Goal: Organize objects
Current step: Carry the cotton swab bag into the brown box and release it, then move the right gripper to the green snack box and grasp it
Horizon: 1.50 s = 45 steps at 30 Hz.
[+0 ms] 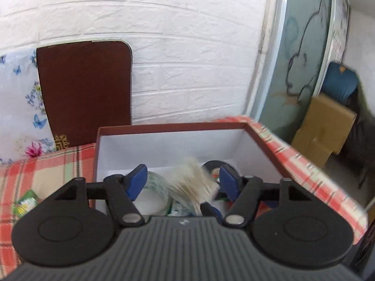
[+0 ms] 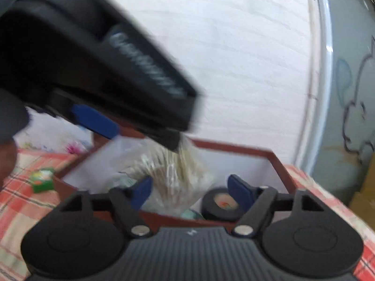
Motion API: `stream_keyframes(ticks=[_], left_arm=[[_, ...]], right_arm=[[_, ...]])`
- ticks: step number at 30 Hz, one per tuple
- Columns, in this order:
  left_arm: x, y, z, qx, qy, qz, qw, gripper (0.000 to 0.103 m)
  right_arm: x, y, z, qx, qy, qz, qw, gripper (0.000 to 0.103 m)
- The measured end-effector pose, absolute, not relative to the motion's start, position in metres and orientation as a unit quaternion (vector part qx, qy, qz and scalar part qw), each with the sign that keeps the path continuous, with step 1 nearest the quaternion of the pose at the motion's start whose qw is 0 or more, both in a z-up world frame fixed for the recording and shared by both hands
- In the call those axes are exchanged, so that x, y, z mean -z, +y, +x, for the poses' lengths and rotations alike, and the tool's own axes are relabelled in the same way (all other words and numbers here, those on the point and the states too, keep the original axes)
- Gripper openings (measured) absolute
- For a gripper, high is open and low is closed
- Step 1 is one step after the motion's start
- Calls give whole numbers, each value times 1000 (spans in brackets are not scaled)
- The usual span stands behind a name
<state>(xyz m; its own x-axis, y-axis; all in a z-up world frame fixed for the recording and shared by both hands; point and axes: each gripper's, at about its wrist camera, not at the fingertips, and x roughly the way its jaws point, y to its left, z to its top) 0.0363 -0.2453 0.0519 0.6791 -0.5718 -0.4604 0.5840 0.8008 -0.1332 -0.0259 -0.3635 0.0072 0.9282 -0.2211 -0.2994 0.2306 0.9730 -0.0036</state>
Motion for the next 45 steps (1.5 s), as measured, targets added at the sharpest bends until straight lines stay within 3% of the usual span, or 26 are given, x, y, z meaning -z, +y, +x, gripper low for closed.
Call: stream_keyframes(ticks=[7,14,22,41,45], left_arm=[[-35,-216,5,288,233,34,928,70],[-10,-191,-18,278,263,62,922,72],[31,-148,-5,173,363,68,913,72],[53,-33,17,35,335,77,939,78],[64,30,31,-2,326,32,945,90]], right_arm=[[7,-366,-86,126,114,78,982,74],[32,-362,-90,90,207,147,963,74],[45,-345,-101,59,268,182,944,72],[56,-313,-92,76,308,91,944,78],[56,-284,-80,16,326,61,943,77]])
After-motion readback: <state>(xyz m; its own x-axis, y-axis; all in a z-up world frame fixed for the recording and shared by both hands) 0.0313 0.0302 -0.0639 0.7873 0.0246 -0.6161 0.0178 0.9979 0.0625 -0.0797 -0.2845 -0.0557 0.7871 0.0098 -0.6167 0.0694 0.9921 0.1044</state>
